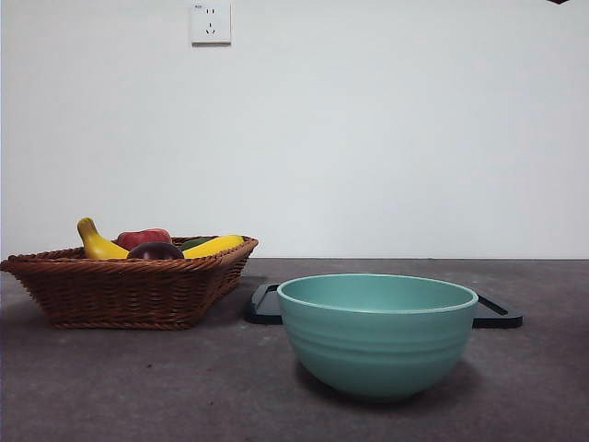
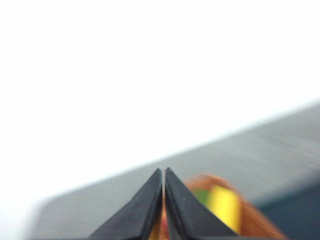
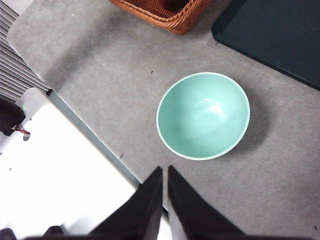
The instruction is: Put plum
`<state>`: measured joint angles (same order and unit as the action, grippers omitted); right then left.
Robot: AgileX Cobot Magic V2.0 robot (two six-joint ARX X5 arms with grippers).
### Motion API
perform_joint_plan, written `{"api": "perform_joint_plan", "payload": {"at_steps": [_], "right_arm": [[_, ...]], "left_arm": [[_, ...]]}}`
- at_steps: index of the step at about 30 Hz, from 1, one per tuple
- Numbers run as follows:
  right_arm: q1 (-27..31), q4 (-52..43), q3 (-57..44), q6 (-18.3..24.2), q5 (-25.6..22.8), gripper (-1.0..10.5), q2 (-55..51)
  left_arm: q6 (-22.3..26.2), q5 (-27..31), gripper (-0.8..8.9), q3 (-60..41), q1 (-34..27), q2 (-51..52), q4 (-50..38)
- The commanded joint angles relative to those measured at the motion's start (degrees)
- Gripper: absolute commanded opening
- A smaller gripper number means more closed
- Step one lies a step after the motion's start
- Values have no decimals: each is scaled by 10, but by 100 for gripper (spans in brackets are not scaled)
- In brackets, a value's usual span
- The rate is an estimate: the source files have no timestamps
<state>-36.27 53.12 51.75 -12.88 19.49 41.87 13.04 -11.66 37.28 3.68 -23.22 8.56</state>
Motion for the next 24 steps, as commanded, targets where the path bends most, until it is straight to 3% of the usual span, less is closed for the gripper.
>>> {"api": "perform_joint_plan", "payload": {"at_steps": [1,12,24], "right_arm": [[-3,-4,9,0,0,6,3],[-3,-4,9,0,0,6,3],[-3,-4,9,0,0,6,3]], "left_arm": [[8,27,7,-64,-15,48,-56],[-24,62,7,-256,-49,162,-84],[-33,62,7,-354,-53,216,-82]]}}
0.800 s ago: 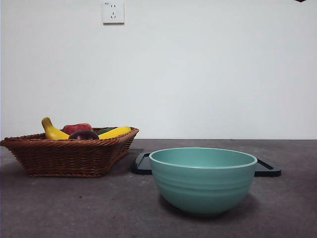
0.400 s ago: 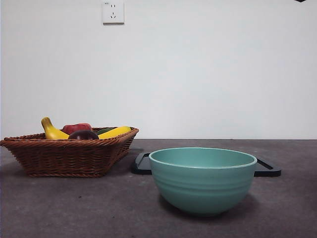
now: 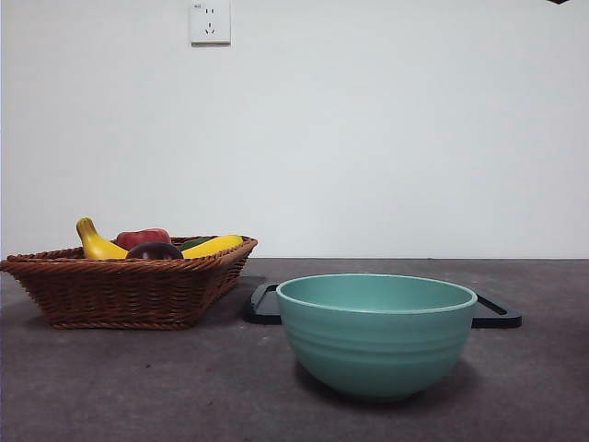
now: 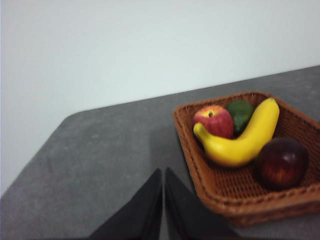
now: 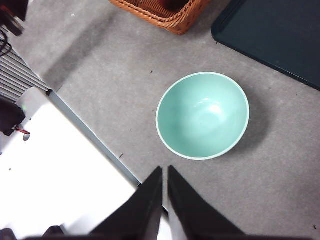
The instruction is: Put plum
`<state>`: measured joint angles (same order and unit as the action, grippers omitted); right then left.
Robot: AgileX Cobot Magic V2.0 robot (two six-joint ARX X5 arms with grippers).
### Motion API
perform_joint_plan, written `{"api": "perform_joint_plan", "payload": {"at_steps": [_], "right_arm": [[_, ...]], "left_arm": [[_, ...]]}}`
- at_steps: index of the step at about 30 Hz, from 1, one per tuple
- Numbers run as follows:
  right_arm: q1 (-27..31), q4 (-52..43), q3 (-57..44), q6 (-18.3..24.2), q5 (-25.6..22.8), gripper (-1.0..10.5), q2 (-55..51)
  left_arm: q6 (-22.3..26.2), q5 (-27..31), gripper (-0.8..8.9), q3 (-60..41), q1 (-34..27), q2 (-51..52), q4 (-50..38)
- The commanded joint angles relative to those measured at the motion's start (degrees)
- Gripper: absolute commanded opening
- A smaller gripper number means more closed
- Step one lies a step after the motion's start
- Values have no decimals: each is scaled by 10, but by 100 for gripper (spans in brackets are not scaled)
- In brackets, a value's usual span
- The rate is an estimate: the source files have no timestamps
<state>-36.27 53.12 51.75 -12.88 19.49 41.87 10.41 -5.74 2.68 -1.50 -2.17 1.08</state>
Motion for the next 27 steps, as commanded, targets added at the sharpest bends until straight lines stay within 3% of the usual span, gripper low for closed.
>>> {"api": "perform_joint_plan", "payload": {"at_steps": [1,14,27], "right_arm": [[-3,-4,9,0,0,6,3],[-3,-5,9,0,0,6,3],[-3,-6,9,0,0,6,3]], "left_arm": [[-8,3,7,-12,-2,9,-7],[-10,3,7,-20,-2,20,97],[-17,3,8,-20,-2,20,96]]}}
